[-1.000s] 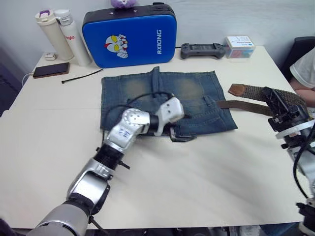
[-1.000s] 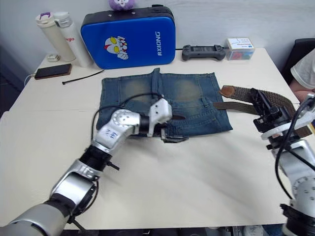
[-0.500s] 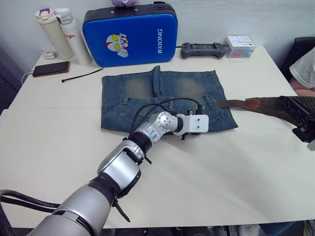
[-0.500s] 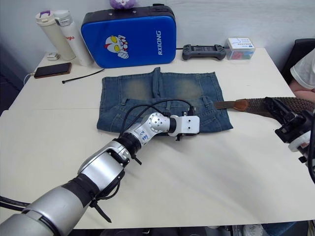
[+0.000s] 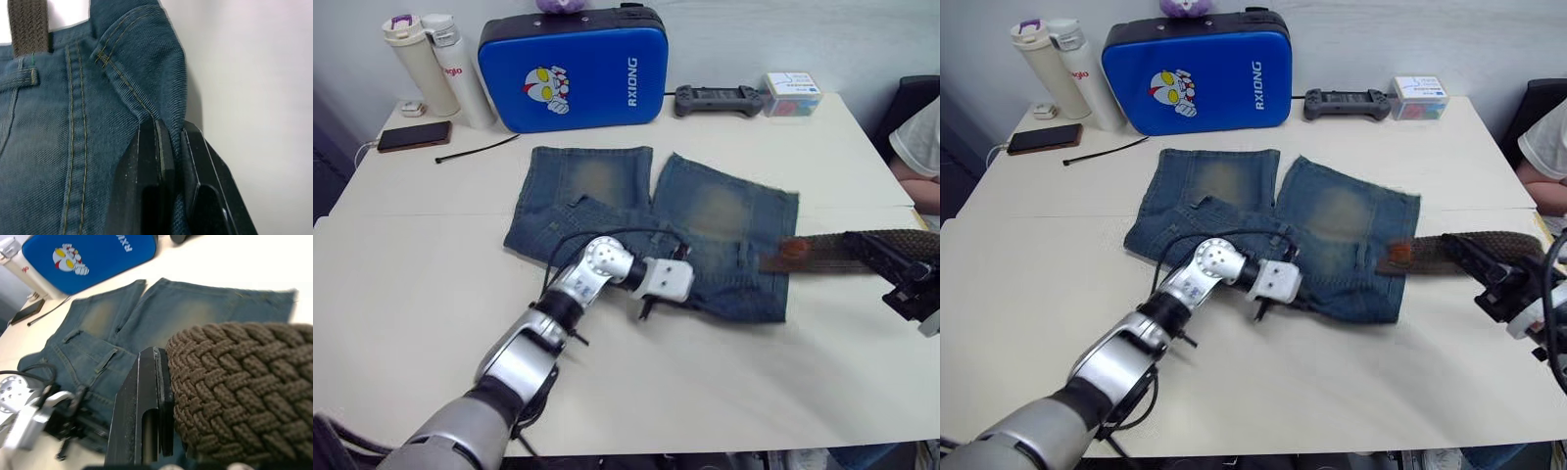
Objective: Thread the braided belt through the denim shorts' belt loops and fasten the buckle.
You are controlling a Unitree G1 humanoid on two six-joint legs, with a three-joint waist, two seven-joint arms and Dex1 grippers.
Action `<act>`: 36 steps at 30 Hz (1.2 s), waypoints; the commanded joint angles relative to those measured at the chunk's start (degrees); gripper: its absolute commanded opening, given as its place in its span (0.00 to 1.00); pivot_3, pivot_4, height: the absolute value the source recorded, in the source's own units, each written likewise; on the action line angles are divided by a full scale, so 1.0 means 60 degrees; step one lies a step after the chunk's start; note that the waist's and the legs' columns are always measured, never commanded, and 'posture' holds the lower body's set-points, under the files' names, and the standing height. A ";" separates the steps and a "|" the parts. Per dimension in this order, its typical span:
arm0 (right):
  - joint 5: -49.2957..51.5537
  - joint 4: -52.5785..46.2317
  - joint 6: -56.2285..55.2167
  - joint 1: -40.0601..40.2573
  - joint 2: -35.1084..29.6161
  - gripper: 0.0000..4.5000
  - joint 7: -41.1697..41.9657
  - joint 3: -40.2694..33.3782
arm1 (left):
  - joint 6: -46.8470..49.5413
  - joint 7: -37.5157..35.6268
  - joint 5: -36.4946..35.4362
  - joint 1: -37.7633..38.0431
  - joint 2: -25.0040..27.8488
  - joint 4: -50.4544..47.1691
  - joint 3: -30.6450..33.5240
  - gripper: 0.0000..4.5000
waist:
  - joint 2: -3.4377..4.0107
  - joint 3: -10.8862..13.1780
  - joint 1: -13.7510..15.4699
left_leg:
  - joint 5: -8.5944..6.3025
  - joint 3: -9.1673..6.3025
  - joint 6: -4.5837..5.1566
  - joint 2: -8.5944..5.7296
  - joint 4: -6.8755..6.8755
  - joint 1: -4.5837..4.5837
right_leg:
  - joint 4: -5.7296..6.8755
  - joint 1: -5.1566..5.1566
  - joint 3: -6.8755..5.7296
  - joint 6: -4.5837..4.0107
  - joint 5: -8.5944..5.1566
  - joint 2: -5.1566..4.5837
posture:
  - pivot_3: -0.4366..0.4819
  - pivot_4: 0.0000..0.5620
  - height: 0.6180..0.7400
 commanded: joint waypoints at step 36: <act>-0.0335 -0.2074 -0.3536 0.1556 0.3612 0.00 -0.3917 0.4457 | 0.6859 -0.0529 -0.2953 0.0726 0.2990 -0.5476 0.1716 0.99 | 0.0013 -0.0013 -0.0180 | 0.0001 -0.0020 -0.0004 -0.0003 0.0014 0.0010 | 0.0000 0.0007 -0.0004 -0.0002 -0.0001 -0.0006 | 0.48 0.27 1.00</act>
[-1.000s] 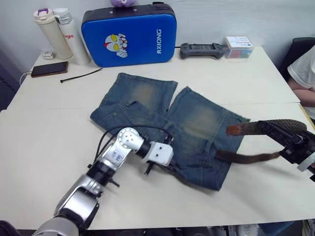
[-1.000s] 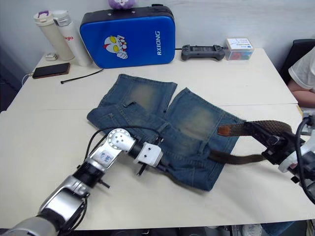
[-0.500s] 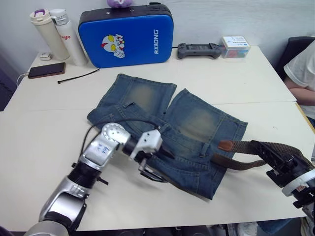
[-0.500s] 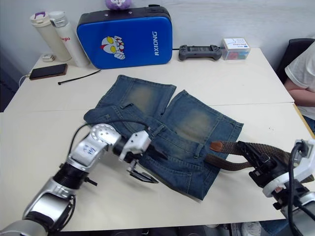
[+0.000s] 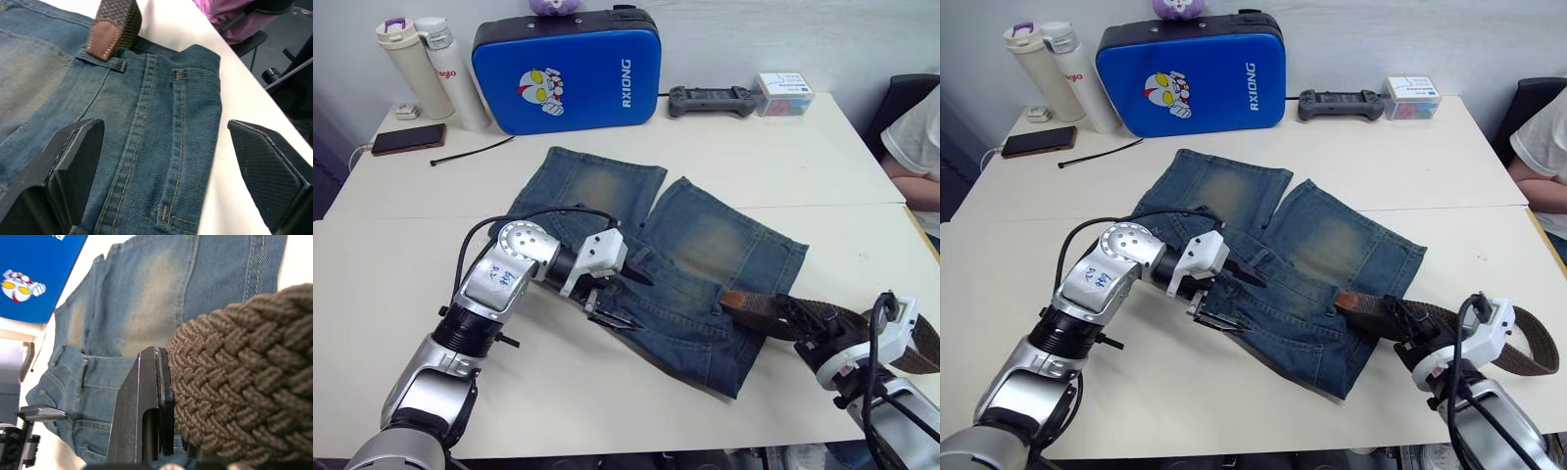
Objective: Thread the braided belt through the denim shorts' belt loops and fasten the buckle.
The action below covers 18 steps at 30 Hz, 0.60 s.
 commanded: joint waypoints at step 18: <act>0.0249 0.0185 0.0321 0.0103 -0.0926 0.00 0.0557 -0.0406 | -0.0118 0.0412 -0.0143 0.0021 -0.0060 -0.0305 0.0231 0.99 | 0.0000 -0.0001 0.0000 | -0.0001 0.0003 0.0001 0.0000 0.0002 0.0000 | 0.0005 0.0001 0.0000 0.0000 0.0000 0.0001 | 0.48 0.27 1.00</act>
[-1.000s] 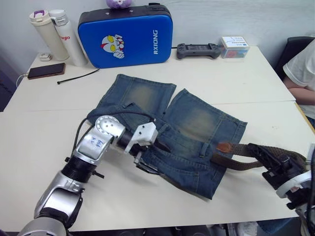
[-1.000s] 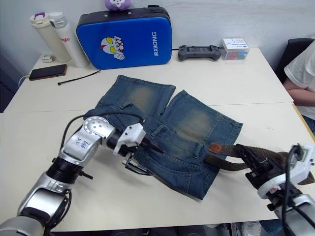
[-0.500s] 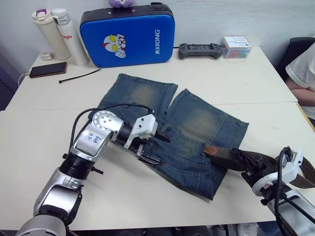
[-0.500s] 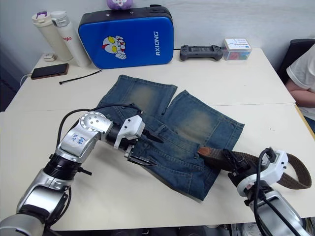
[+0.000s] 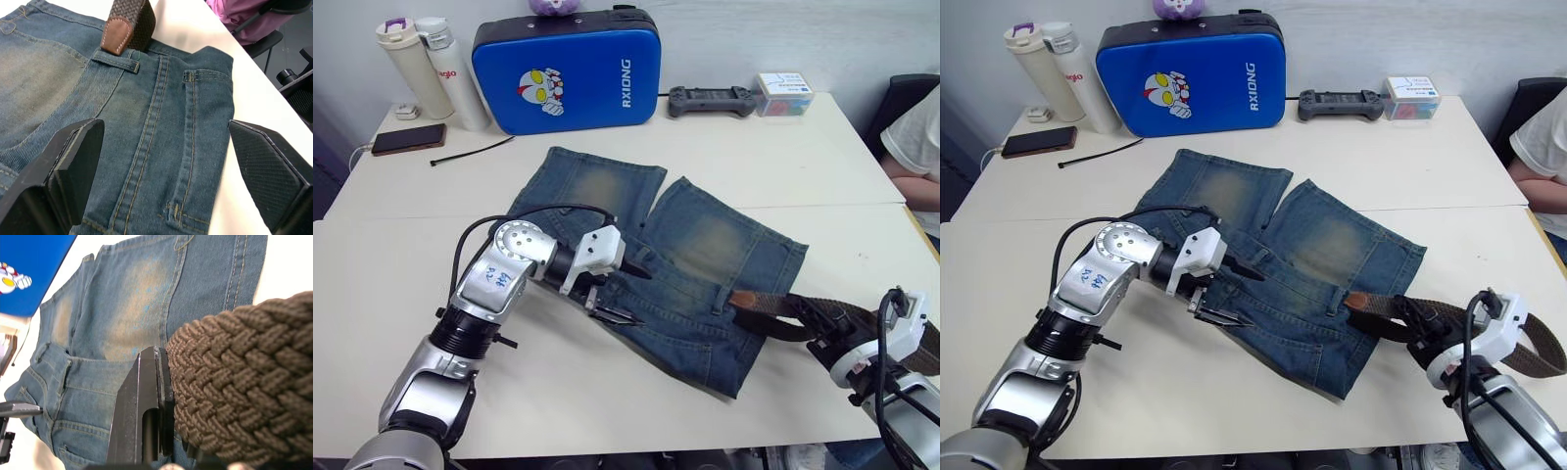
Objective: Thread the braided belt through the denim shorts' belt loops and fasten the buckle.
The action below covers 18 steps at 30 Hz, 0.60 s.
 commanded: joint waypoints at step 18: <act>-0.2202 0.1193 0.0223 -0.2367 0.1889 0.00 0.0006 0.2922 | 0.0934 0.0789 -0.0376 0.0555 0.0390 -0.1061 0.0470 0.99 | -0.0006 -0.0005 -0.0036 | 0.0005 -0.0001 -0.0013 0.0000 -0.0002 0.0000 | 0.0009 -0.0014 0.0002 -0.0005 -0.0003 0.0001 | 0.48 0.27 1.00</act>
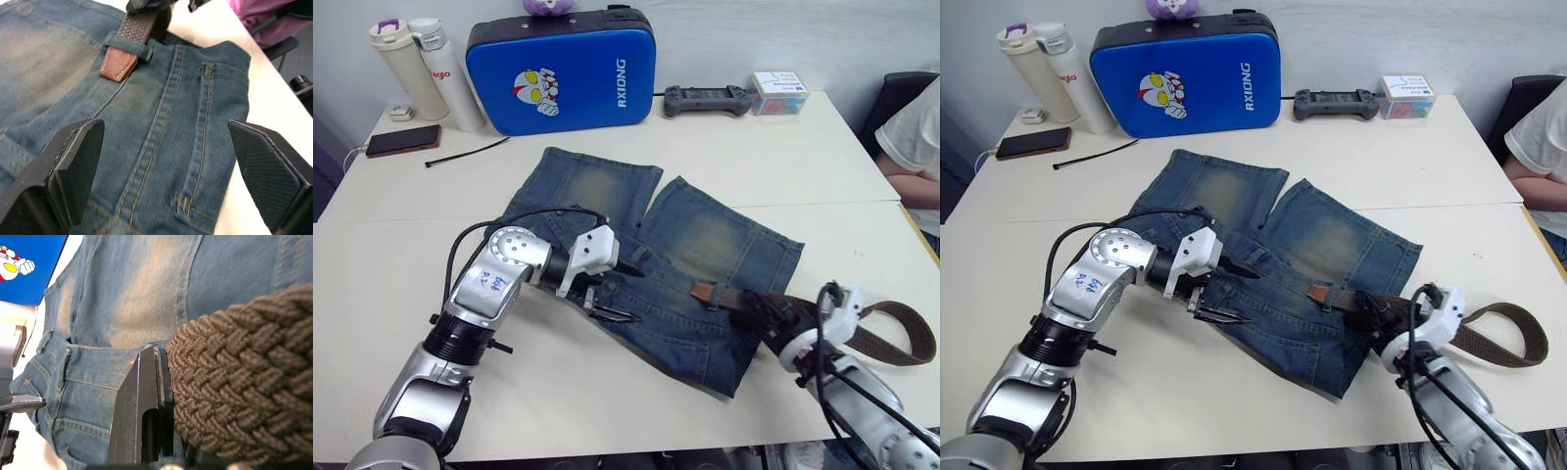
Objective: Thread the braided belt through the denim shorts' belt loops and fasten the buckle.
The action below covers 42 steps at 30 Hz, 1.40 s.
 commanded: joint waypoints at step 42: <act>-0.5518 -0.3322 0.2684 -0.0757 -0.7251 0.99 0.7439 0.1699 | -0.0942 -0.0204 0.0127 -0.0804 -0.0337 0.0916 -0.0355 1.00 | -0.0060 -0.0035 0.0073 | -0.0017 -0.0008 0.0017 -0.0002 0.0036 -0.0014 | -0.0013 0.0012 -0.0013 -0.0001 -0.0001 0.0002 | 0.48 0.27 1.00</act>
